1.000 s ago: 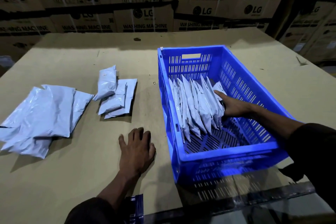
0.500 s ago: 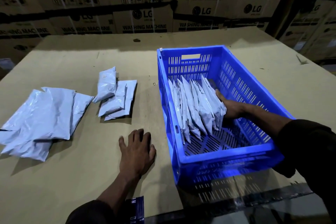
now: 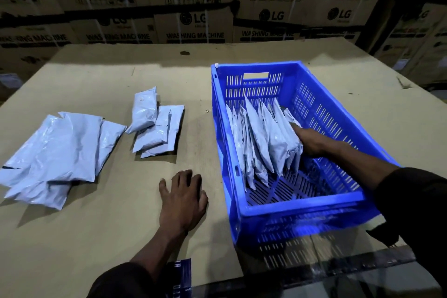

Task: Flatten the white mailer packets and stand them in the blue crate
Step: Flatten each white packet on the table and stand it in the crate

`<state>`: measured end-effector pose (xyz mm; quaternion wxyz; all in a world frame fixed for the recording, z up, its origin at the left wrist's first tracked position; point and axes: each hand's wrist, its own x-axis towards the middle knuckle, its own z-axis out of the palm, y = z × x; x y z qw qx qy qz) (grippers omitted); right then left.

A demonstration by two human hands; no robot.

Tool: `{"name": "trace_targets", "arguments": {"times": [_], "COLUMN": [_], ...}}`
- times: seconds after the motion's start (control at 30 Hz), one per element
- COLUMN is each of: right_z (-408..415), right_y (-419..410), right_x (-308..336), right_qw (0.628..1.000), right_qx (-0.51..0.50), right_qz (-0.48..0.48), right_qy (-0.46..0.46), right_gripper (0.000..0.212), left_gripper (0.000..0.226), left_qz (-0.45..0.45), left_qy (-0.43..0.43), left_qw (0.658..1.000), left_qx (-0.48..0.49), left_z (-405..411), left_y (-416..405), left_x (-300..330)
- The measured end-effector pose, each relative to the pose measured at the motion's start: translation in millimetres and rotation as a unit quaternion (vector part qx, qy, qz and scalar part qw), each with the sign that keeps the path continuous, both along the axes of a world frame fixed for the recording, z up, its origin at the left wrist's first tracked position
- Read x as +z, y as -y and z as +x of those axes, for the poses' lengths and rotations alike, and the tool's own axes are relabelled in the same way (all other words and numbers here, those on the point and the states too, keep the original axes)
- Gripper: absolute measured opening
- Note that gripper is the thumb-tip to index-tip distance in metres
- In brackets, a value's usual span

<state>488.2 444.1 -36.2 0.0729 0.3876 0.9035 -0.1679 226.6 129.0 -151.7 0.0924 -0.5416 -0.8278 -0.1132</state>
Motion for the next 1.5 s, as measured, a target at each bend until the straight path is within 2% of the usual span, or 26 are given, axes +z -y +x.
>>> {"name": "trace_targets", "arguments": {"times": [0.07,0.13,0.2,0.3,0.37,0.43,0.53,0.6,0.8,0.97,1.03,1.13,1.2,1.5], "right_z": [-1,-1,-1,-9,-18,-30,-43,-48,-43,-28,-32,-46,-55,-49], "right_y": [2,-5,-6,4,13,27,37,37,23,14,15,27,36,32], "right_x": [6,4,6,23,31,38,36,34,30,29,27,32,37,36], "right_qw": [0.999,0.998,0.998,0.975,0.954,0.962,0.977,0.981,0.985,0.974,0.974,0.975,0.974,0.979], "right_qx": [0.014,0.023,-0.017,-0.139,-0.215,-0.205,-0.173,-0.165,-0.169,-0.217,-0.219,-0.211,-0.212,-0.201], "right_qz": [-0.015,-0.021,-0.028,-0.028,-0.021,-0.023,-0.046,-0.055,-0.031,-0.043,-0.043,-0.047,-0.052,-0.007], "right_qy": [-0.032,-0.049,-0.062,-0.170,-0.206,-0.179,-0.118,-0.086,-0.022,-0.041,-0.047,-0.055,-0.061,0.040], "right_gripper": [0.087,0.061,0.045,0.056,0.065,0.077,0.108,0.114,0.097,0.094,0.099,0.119,0.121,0.087], "left_gripper": [0.038,0.037,0.036,0.035,0.035,0.036,0.036,0.036,0.038,0.037,0.038,0.037,0.035,0.036], "left_qz": [0.005,0.009,0.010,0.007,0.004,0.001,0.007,0.014,0.019,0.014,0.011,0.013,0.013,0.012], "left_qy": [-0.003,-0.007,-0.009,-0.009,-0.004,-0.001,-0.005,-0.006,-0.001,-0.001,-0.001,-0.001,-0.002,-0.003], "left_qw": [1.000,1.000,1.000,1.000,1.000,1.000,1.000,1.000,1.000,1.000,1.000,1.000,1.000,1.000], "left_qx": [-0.002,-0.001,0.000,0.000,-0.002,-0.002,-0.001,-0.001,-0.003,-0.001,-0.002,-0.004,-0.003,-0.001], "left_z": [0,1,2,1,1,1,0,0,0,0,0,0,0,0], "left_y": [0,0,1,1,0,0,0,0,-1,0,-1,-1,-1,-2], "left_x": [1,1,2,3,3,3,1,0,-1,-1,-1,0,0,-1]}}
